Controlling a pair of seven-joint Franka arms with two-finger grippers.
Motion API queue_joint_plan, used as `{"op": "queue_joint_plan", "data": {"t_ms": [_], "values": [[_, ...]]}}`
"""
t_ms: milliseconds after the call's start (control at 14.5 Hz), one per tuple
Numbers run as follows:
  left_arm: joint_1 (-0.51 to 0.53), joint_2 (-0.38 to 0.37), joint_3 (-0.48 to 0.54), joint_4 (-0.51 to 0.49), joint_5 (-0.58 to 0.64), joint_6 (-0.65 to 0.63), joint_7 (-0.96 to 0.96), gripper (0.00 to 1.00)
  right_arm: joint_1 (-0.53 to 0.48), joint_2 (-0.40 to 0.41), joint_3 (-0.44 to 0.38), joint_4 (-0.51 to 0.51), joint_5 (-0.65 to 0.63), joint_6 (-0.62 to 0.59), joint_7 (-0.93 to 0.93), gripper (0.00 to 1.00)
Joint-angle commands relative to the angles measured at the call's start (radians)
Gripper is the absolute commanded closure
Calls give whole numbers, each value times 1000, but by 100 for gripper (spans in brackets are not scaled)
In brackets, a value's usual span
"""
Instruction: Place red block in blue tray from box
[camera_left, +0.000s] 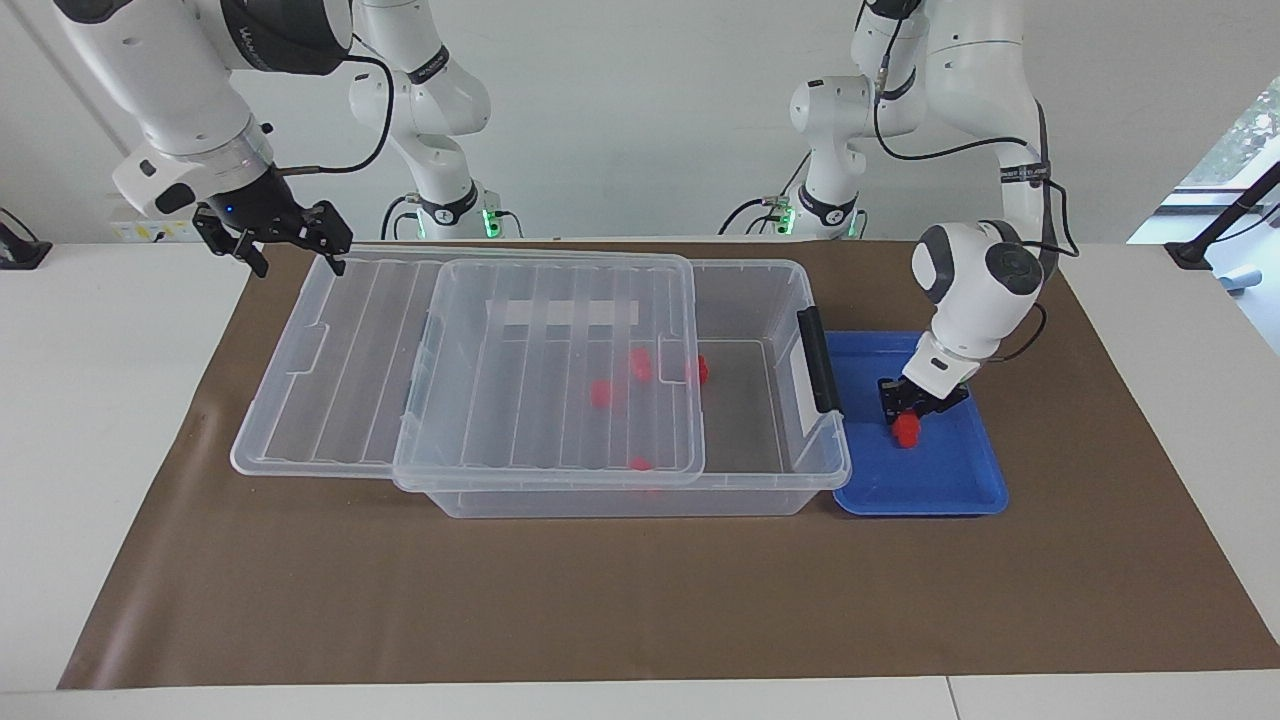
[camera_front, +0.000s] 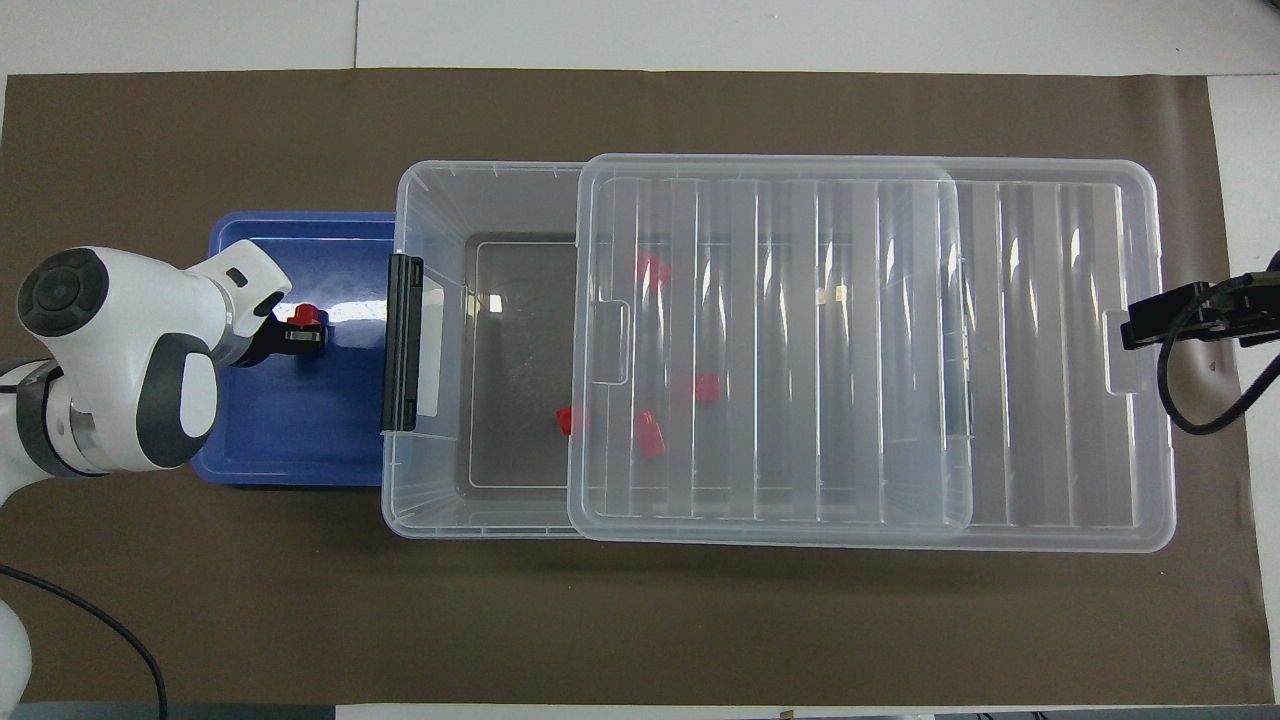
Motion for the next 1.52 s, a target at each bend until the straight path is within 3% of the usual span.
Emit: {"op": "queue_joint_plan", "data": {"t_ms": [0,276,483,828,1172,1241,1310,1379,1448], "values": [[-14,-28,6,24,-23,-39,8,0,-8,-13,9,-9,14,7,19,0],[-13,-104,11,88,-21,-203,5,0,-8,-13,9,-9,14,7,19,0],[-2,-149,12,200,-14,-387,-4,0,-8,-13,9,-8,14,7,19,0],[4,-166,14,424,35,-669,-1,0,-9,-12,9,-9,12,9,18,0],[29,-163,15,599,51,-840,5,0,-32,-36,-4,-87,-3,150,-114,0],[32,-163,17,617,51,-872,7,0,-63,-44,-8,-116,-2,165,-152,34],[36,-163,29,627,52,-894,8,0,-92,-59,-10,-151,-2,179,-172,74],[49,-163,38,637,52,-912,11,0,-123,-66,-17,-187,-2,209,-200,100],[50,-164,40,642,49,-923,11,0,-135,-72,-30,-216,-2,241,-232,100]]}}
